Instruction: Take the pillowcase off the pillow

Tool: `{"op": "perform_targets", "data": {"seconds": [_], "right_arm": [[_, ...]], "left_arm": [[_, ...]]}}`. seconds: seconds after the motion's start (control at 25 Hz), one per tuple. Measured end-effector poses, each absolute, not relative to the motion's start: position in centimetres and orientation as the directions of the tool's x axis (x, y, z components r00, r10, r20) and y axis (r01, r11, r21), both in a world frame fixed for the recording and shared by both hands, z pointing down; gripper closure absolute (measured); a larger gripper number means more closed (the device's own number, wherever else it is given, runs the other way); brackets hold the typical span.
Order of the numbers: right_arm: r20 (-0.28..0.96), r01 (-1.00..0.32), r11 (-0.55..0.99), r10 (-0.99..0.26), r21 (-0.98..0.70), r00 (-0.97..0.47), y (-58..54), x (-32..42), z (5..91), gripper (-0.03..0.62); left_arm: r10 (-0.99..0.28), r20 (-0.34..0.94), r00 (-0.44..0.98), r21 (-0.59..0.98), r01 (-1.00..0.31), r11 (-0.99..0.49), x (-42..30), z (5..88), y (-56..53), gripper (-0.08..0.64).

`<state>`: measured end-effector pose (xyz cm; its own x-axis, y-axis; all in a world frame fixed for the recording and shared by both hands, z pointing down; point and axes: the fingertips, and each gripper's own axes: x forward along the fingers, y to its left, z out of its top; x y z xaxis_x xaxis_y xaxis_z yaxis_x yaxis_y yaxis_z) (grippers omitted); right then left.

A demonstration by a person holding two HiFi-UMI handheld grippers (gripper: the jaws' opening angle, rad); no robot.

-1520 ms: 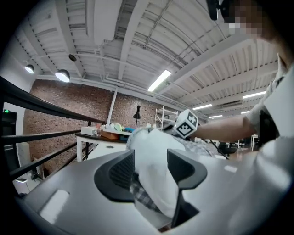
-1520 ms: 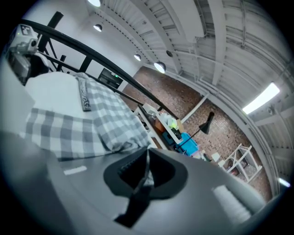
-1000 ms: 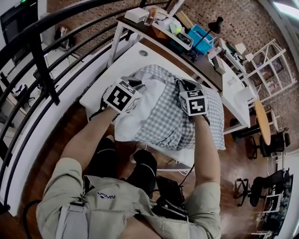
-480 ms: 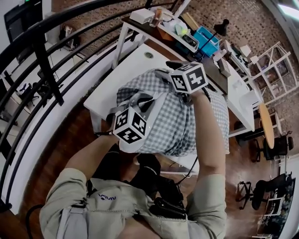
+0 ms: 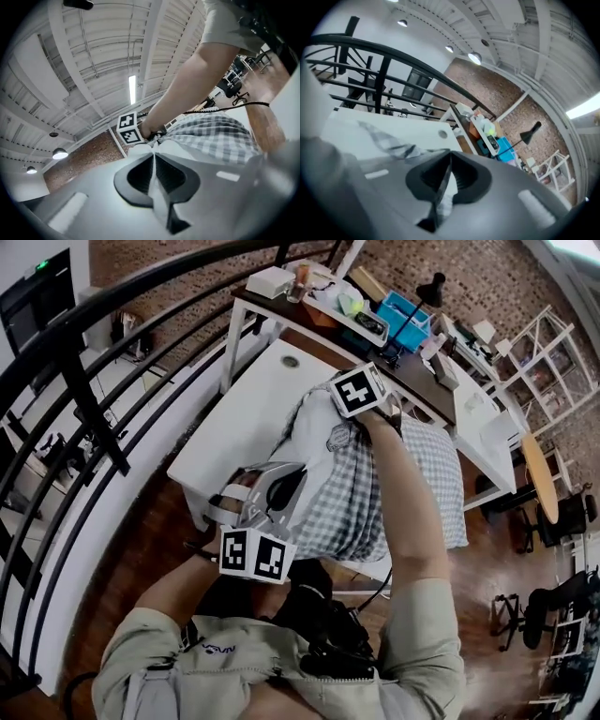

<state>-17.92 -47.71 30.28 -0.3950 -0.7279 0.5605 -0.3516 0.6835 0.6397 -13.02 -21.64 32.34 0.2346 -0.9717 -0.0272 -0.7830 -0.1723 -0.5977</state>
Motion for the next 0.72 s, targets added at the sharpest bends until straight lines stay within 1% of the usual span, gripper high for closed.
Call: {"op": "perform_targets", "data": {"seconds": [0.12, 0.2, 0.28, 0.36, 0.44, 0.56, 0.6, 0.64, 0.72], "right_arm": [[0.572, -0.444, 0.628, -0.774, 0.639, -0.272, -50.5, -13.1, 31.9, 0.584], [0.588, -0.526, 0.594, -0.783, 0.609, -0.204, -51.8, -9.9, 32.8, 0.584], [0.584, -0.584, 0.564, -0.791, 0.584, -0.181, -52.4, -8.1, 32.9, 0.584], [0.579, -0.610, 0.544, -0.799, 0.577, -0.164, -52.2, -7.1, 33.0, 0.584], [0.590, -0.602, 0.546, -0.794, 0.583, -0.149, -51.3, -6.5, 33.5, 0.583], [0.590, -0.597, 0.586, -0.777, 0.549, -0.221, -49.3, -7.5, 33.6, 0.547], [0.564, -0.612, 0.586, -0.784, 0.531, -0.261, -48.6, -7.8, 32.9, 0.518], [0.517, -0.632, 0.579, -0.798, 0.516, -0.309, -47.7, -8.0, 31.8, 0.498], [0.384, -0.676, 0.560, -0.826, 0.479, -0.412, -45.1, -7.9, 28.8, 0.470]], "left_arm": [[-0.971, -0.042, 0.234, -0.517, -0.837, -0.180, -15.3, 32.9, -20.8, 0.549], [-0.970, -0.030, 0.240, -0.397, -0.894, -0.209, -17.7, 33.9, -21.0, 0.549], [-0.970, -0.018, 0.243, -0.280, -0.932, -0.229, -20.0, 34.1, -22.0, 0.548], [-0.964, 0.024, 0.264, -0.227, -0.938, -0.263, -21.0, 35.1, -24.1, 0.548], [-0.955, 0.080, 0.285, -0.204, -0.933, -0.296, -20.8, 36.3, -26.4, 0.547], [-0.944, 0.128, 0.303, -0.229, -0.917, -0.325, -19.6, 38.0, -28.7, 0.541], [-0.942, 0.135, 0.308, -0.241, -0.912, -0.332, -19.3, 38.3, -29.0, 0.540], [-0.942, 0.138, 0.305, -0.249, -0.910, -0.331, -19.2, 38.4, -29.1, 0.541], [-0.949, 0.131, 0.287, -0.259, -0.914, -0.312, -19.5, 37.7, -28.6, 0.539]]}}
